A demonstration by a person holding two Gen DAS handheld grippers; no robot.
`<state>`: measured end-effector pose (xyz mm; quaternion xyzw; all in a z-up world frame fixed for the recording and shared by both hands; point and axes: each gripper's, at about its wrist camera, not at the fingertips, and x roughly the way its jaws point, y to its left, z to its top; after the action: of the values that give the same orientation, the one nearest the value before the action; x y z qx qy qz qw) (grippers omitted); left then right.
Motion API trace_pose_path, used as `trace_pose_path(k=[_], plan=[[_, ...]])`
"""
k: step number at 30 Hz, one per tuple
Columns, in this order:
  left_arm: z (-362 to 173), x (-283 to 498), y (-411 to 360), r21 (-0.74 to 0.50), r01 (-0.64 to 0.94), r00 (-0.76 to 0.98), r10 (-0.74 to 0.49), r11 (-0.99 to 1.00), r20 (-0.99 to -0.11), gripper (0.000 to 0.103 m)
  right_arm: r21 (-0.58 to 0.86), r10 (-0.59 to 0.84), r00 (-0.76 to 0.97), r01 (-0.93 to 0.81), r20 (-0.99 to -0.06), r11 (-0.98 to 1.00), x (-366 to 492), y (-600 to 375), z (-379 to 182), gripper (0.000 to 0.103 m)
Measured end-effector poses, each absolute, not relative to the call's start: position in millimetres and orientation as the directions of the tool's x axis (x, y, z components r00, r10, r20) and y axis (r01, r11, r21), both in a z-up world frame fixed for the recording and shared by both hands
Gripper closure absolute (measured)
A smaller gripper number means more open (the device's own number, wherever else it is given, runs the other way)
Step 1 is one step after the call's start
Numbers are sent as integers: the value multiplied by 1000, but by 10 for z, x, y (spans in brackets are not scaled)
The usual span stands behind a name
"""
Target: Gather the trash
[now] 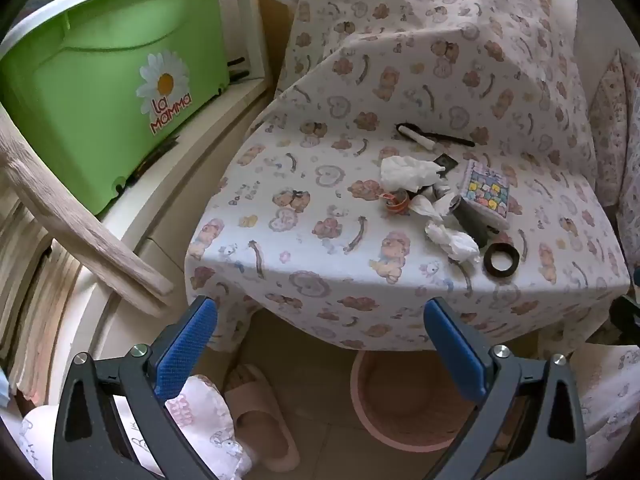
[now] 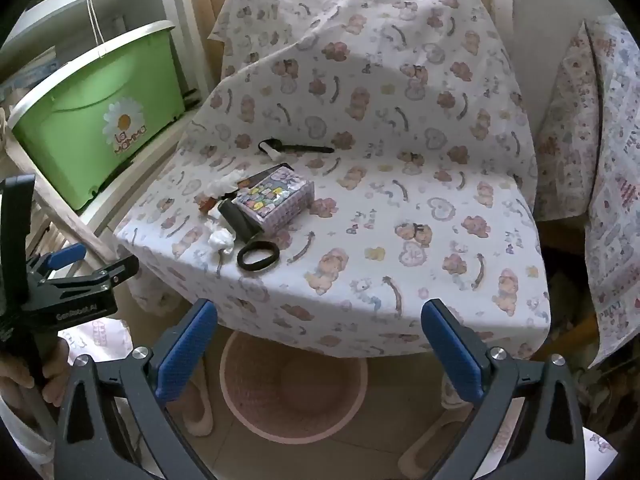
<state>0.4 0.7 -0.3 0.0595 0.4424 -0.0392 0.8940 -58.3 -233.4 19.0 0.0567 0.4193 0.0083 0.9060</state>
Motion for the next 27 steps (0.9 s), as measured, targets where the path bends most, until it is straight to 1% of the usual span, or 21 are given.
trace_pose_path(k=[8,9,13,17,21,24,27], plan=[[-1,76,68,46,117,578,-30,992,-816,1,113,62,608,45,-792,993,-538,-2367,123,0],[2,27,54,61,116,603,-21,991,-798,1,113,63,605,44,-793,993,-535,-2371,116,0],[-70,47,77,88,102,594,10,991,-805,1,121,60,625,57,-778,991,-577,-2386,84,0],[-118,71,97,73,106,576,-2,992,-818,1,122,64,616,53,-786,991,-532,-2386,102,0],[-120,57,87,83,112,575,4,990,-818,1,127,62,622,61,-781,990,-519,-2404,108,0],[-139,54,68,113,99,573,36,989,-819,1,136,61,636,70,-769,988,-535,-2417,128,0],[-156,70,90,94,98,557,24,991,-830,1,135,62,631,68,-773,988,-542,-2408,121,0]])
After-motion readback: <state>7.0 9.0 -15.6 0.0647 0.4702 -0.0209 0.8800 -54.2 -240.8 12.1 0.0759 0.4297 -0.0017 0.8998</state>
